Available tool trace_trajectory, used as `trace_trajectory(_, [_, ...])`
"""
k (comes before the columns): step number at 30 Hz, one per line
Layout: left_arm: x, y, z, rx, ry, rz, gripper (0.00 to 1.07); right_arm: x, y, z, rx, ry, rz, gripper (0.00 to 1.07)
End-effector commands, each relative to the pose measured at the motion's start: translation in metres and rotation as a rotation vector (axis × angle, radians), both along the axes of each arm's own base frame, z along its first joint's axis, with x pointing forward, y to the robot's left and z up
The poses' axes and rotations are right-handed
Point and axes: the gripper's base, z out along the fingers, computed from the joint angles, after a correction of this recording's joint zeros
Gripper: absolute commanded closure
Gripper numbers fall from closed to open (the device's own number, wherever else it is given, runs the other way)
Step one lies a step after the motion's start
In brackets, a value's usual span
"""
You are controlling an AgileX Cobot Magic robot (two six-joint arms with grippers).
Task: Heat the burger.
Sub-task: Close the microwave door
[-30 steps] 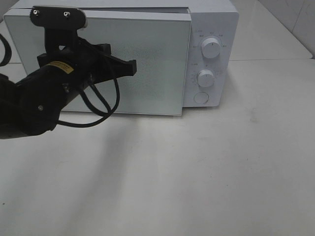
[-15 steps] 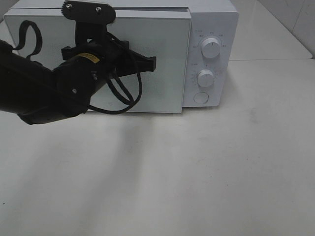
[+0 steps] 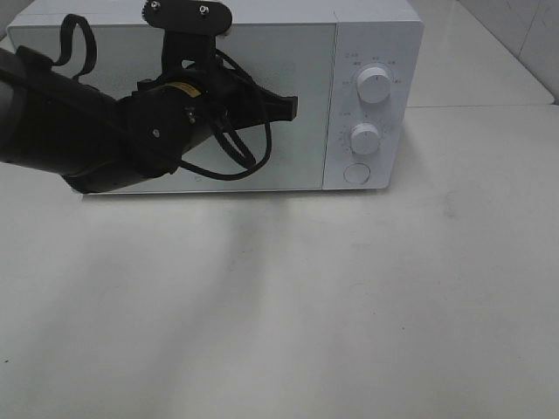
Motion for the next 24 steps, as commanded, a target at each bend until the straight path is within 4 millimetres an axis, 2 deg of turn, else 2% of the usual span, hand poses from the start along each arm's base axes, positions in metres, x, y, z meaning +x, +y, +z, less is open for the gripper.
trace_trajectory(1, [0.012,0.008,0.012,-0.026,-0.069,0.065,1.07,-0.003,0.0,-0.001,-0.004,-0.027,-0.007,0.31])
trace_trajectory(5, [0.009,0.006,0.011,-0.016,-0.008,0.026,1.07,-0.003,0.0,-0.001,-0.004,-0.027,-0.007,0.31])
trace_trajectory(7, [-0.006,0.005,0.008,-0.001,0.041,-0.013,1.07,-0.003,0.0,-0.001,-0.004,-0.027,-0.007,0.31])
trace_trajectory(9, [-0.012,0.004,0.008,0.003,0.045,-0.023,1.07,-0.003,0.0,-0.001,-0.004,-0.027,-0.007,0.31])
trace_trajectory(10, [-0.023,0.003,0.008,0.007,0.058,-0.043,1.07,-0.003,0.0,-0.001,-0.004,-0.027,-0.007,0.31])
trace_trajectory(11, [-0.023,0.003,0.008,0.007,0.058,-0.043,1.07,-0.003,0.0,-0.001,-0.004,-0.027,-0.007,0.31])
trace_trajectory(12, [-0.035,0.001,0.01,0.004,0.082,-0.065,1.07,-0.003,0.0,-0.001,-0.004,-0.027,-0.007,0.31])
trace_trajectory(14, [-0.041,0.0,0.01,0.001,0.104,-0.078,1.07,-0.003,0.0,-0.001,-0.004,-0.027,-0.007,0.31])
trace_trajectory(15, [-0.05,-0.001,0.01,-0.005,0.149,-0.099,1.01,-0.003,0.0,-0.001,-0.004,-0.027,-0.007,0.31])
trace_trajectory(16, [-0.05,-0.001,0.01,-0.005,0.149,-0.099,1.01,-0.003,0.0,-0.001,-0.004,-0.027,-0.007,0.31])
trace_trajectory(18, [-0.059,-0.002,0.008,0.011,0.238,-0.153,0.7,-0.003,0.0,-0.001,-0.004,-0.027,-0.007,0.31])
trace_trajectory(19, [-0.059,-0.002,0.008,0.011,0.238,-0.153,0.7,-0.003,0.0,-0.001,-0.004,-0.027,-0.007,0.31])
trace_trajectory(20, [-0.064,-0.003,0.005,0.021,0.298,-0.19,0.35,-0.003,0.0,-0.001,-0.004,-0.027,-0.006,0.31])
trace_trajectory(21, [-0.066,-0.004,0.003,0.029,0.334,-0.21,0.2,-0.003,0.0,-0.001,-0.004,-0.027,-0.006,0.31])
trace_trajectory(22, [-0.066,-0.004,0.003,0.029,0.334,-0.21,0.2,-0.003,0.0,-0.001,-0.004,-0.027,-0.006,0.31])
trace_trajectory(23, [-0.072,-0.005,0.001,0.047,0.392,-0.256,0.06,-0.003,0.0,-0.001,-0.004,-0.027,-0.006,0.31])
trace_trajectory(24, [-0.072,-0.005,0.001,0.047,0.392,-0.256,0.06,-0.003,0.0,-0.001,-0.004,-0.027,-0.006,0.31])
